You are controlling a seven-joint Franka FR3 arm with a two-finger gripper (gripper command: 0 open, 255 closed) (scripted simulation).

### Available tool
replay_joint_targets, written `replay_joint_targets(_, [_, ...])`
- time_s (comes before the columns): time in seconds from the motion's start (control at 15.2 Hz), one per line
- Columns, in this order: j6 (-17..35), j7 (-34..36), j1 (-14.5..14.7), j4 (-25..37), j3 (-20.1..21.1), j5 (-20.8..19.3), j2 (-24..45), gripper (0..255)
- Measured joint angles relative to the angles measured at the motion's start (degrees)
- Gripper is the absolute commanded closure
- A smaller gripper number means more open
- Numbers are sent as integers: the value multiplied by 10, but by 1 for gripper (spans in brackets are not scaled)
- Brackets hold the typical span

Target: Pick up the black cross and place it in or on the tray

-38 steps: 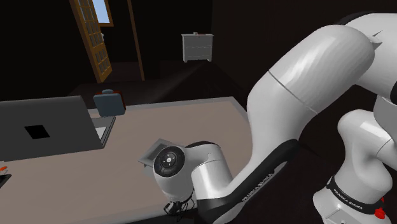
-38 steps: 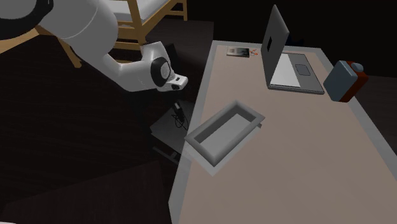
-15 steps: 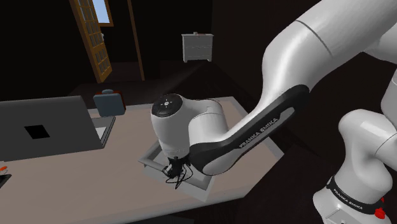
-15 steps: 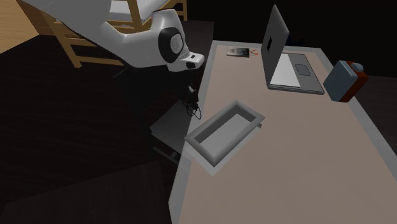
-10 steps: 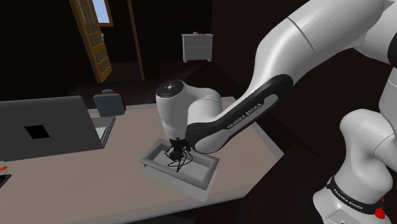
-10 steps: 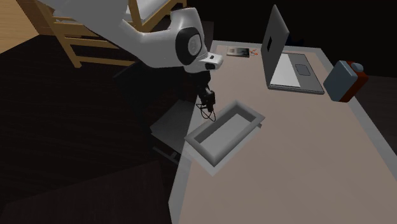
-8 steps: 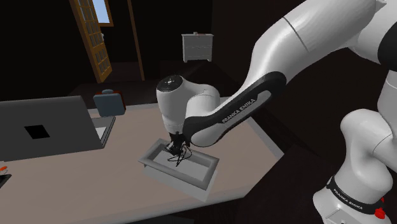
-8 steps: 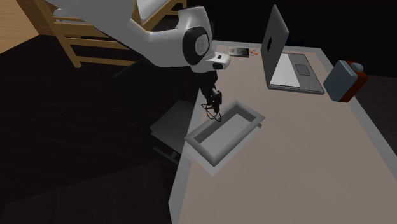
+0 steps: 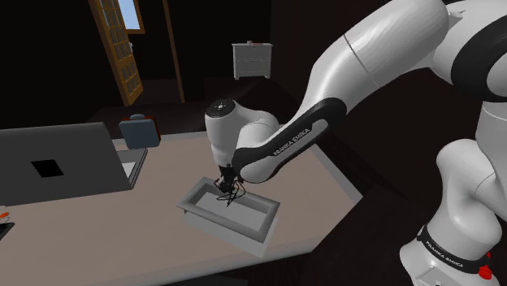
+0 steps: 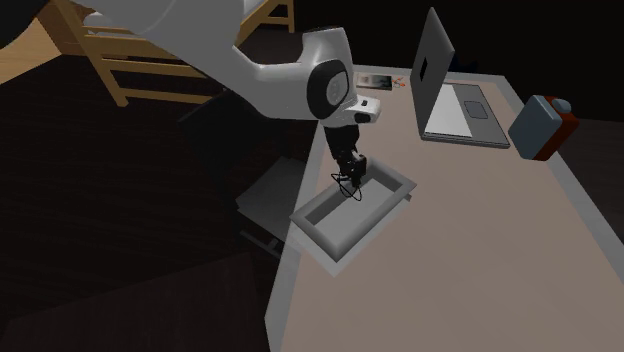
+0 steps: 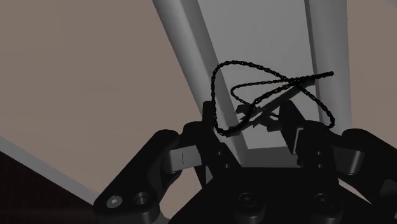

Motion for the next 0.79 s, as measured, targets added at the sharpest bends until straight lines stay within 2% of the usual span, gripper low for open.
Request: replay_joint_targets(0.79, [67,8,-11,1,8,11,64,255])
